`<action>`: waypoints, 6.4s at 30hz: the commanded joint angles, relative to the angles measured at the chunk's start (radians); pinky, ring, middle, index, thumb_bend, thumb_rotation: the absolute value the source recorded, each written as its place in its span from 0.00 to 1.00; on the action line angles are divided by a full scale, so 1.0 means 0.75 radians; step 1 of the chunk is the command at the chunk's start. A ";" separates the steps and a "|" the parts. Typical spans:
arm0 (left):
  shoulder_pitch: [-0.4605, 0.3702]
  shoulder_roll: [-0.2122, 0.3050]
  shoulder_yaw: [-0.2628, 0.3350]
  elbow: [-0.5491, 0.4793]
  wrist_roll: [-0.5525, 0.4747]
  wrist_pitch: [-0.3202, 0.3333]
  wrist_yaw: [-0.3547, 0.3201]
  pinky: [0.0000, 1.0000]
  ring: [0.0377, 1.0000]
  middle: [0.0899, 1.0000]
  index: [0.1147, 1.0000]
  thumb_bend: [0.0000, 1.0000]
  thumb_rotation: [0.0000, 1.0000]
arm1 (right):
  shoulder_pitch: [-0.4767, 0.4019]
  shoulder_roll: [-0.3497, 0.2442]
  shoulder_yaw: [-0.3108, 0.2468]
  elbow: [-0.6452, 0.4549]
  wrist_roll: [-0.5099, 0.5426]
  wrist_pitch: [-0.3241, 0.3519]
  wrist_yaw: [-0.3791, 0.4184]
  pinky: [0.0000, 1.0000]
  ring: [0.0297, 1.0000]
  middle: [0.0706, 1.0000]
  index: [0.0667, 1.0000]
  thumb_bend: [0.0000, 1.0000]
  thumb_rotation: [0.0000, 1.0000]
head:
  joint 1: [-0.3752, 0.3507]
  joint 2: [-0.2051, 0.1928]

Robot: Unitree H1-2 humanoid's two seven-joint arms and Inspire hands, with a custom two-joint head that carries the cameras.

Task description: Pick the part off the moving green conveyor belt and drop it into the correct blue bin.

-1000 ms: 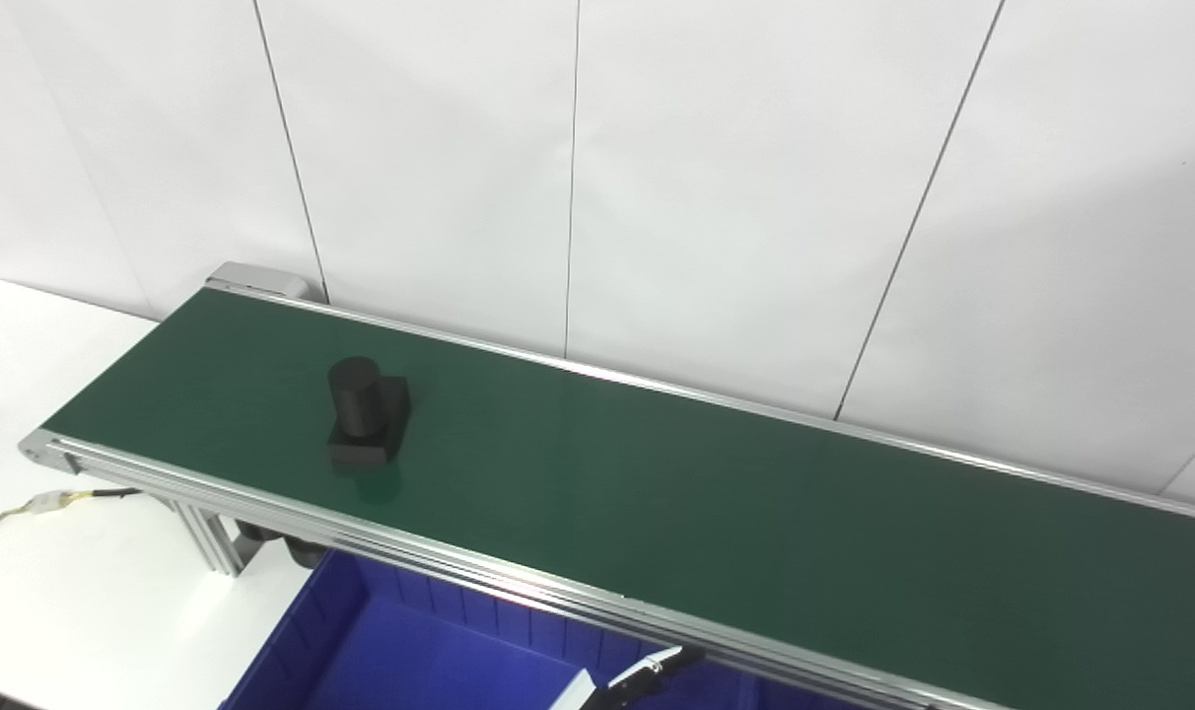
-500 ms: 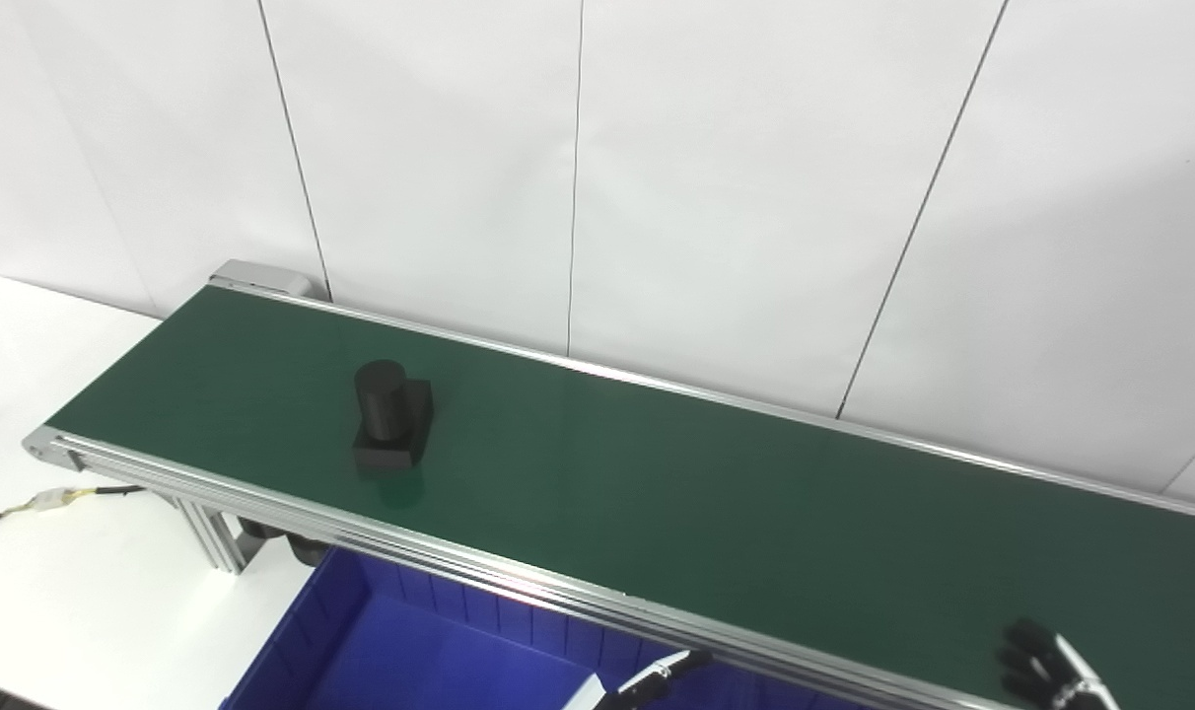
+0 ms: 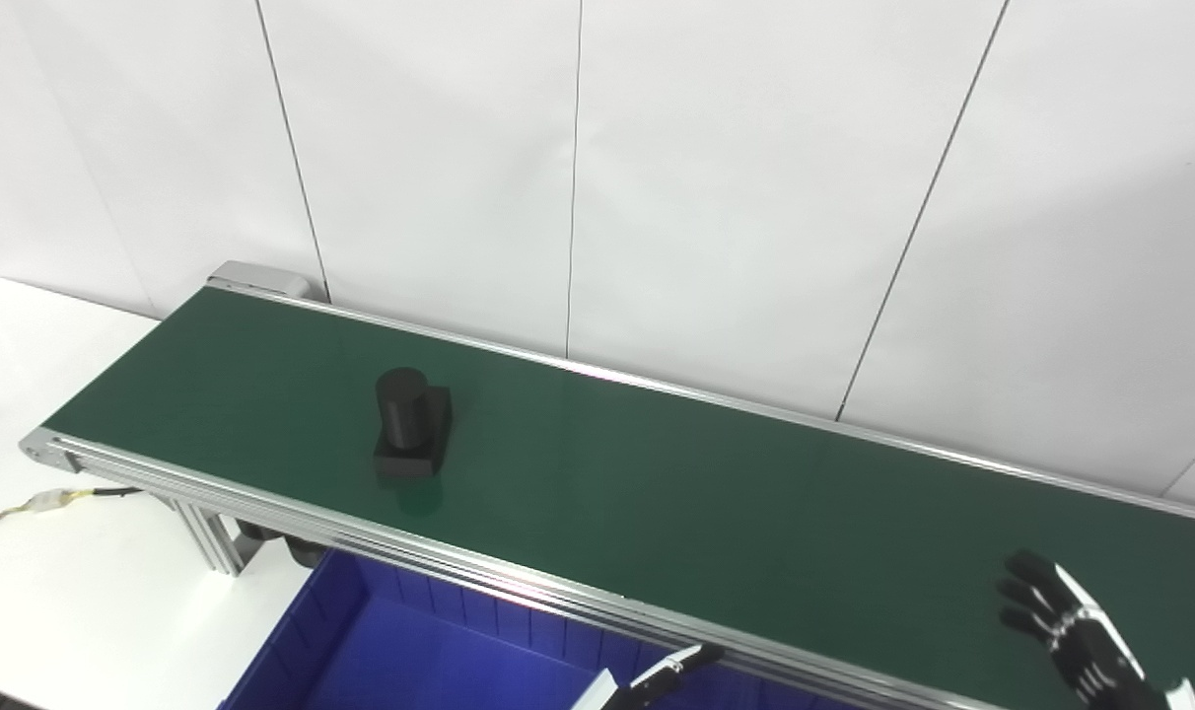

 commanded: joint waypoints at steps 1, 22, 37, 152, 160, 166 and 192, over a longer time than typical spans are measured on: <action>-0.029 -0.003 -0.009 -0.017 0.005 -0.050 0.034 0.91 0.93 0.93 0.90 0.97 0.39 | -0.052 -0.021 -0.016 -0.015 -0.028 -0.008 -0.005 0.78 0.83 0.86 0.89 0.94 0.36 | 0.000 0.001; -0.028 0.011 -0.040 -0.037 0.005 -0.050 0.080 0.88 0.92 0.91 0.89 0.97 0.40 | -0.269 0.013 0.056 -0.031 -0.119 0.205 0.037 0.82 0.86 0.87 0.89 0.93 0.28 | -0.069 0.034; -0.011 0.015 -0.027 -0.064 0.004 -0.049 0.073 0.88 0.92 0.92 0.89 1.00 0.47 | -0.397 0.032 0.102 0.061 -0.162 0.227 0.039 0.81 0.86 0.87 0.90 0.92 0.32 | -0.073 0.043; 0.039 0.036 -0.107 -0.198 0.062 -0.049 0.175 0.85 0.89 0.89 0.87 0.94 0.41 | -1.199 0.422 0.570 1.457 -0.626 0.288 -0.216 0.37 0.39 0.42 0.52 0.52 0.00 | -0.104 0.077; 0.027 0.037 -0.107 -0.180 0.056 -0.050 0.174 0.85 0.88 0.88 0.87 0.95 0.41 | -1.176 0.422 0.555 1.462 -0.630 0.246 -0.331 0.38 0.40 0.41 0.51 0.51 0.00 | -0.106 0.071; 0.014 0.039 -0.111 -0.169 0.040 -0.050 0.170 0.85 0.88 0.88 0.87 0.95 0.41 | -1.173 0.414 0.559 1.468 -0.643 0.219 -0.396 0.37 0.36 0.45 0.53 0.50 0.00 | -0.110 0.069; -0.003 0.064 -0.103 -0.157 0.013 -0.050 0.163 0.85 0.88 0.88 0.87 0.96 0.42 | -0.835 0.342 0.389 0.715 -0.604 0.356 -0.400 0.28 0.37 0.49 0.45 0.51 0.00 | -0.167 0.077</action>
